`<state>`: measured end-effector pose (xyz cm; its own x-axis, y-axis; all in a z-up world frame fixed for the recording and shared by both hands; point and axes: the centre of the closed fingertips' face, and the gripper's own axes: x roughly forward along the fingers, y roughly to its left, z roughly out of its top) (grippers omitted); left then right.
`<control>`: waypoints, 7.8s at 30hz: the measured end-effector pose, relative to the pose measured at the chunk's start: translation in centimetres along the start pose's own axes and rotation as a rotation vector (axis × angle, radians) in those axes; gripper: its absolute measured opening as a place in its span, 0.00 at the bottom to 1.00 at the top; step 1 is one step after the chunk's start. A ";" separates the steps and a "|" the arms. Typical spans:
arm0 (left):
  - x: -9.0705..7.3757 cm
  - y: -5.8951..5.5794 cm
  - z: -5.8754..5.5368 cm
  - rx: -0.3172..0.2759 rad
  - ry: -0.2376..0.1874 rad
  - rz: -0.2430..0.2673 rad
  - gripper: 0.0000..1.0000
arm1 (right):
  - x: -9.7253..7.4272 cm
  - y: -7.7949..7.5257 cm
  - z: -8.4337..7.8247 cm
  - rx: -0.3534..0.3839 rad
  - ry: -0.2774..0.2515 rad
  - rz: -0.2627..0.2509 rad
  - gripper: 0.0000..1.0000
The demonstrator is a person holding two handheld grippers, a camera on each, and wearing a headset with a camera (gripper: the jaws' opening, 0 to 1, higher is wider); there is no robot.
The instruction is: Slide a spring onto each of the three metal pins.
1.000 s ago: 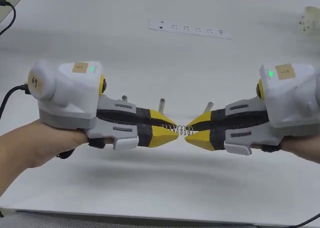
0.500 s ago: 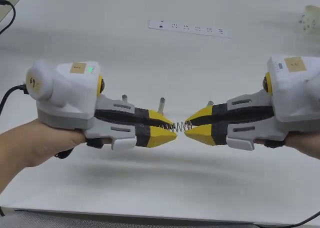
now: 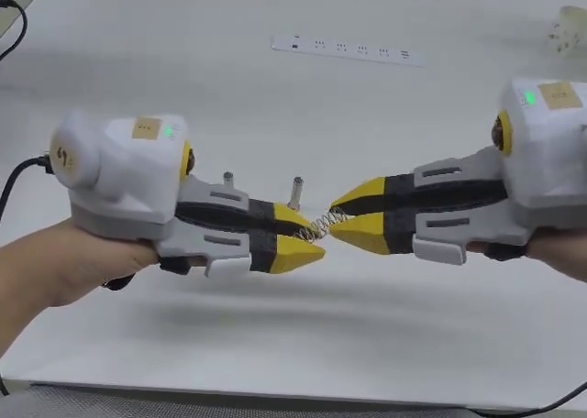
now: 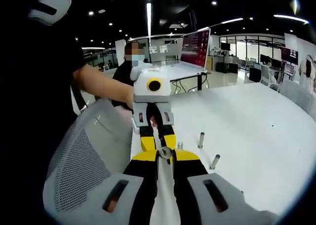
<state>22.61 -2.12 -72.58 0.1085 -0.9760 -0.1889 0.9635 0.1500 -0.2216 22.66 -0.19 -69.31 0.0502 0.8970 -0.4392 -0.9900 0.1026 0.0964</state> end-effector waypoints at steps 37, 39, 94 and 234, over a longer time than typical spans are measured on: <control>-0.1 0.9 0.6 0.115 0.002 0.055 0.03 | 1.7 0.0 2.1 -0.280 -0.070 -0.093 0.08; -0.1 0.9 0.6 0.113 0.003 0.057 0.03 | 1.7 -0.1 2.1 -0.279 -0.073 -0.094 0.08; -1.1 2.0 -0.4 0.037 0.028 0.148 0.36 | 1.5 -0.8 2.4 -0.265 -0.114 -0.103 0.07; -11.6 5.6 -5.2 -0.044 0.086 0.504 0.98 | -4.1 -14.5 -8.0 0.033 0.030 -0.535 0.08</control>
<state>25.53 10.83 -76.59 0.5345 -0.7645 -0.3604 0.7855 0.6067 -0.1222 35.71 -8.78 -76.07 0.5425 0.7027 -0.4603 -0.8223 0.5563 -0.1199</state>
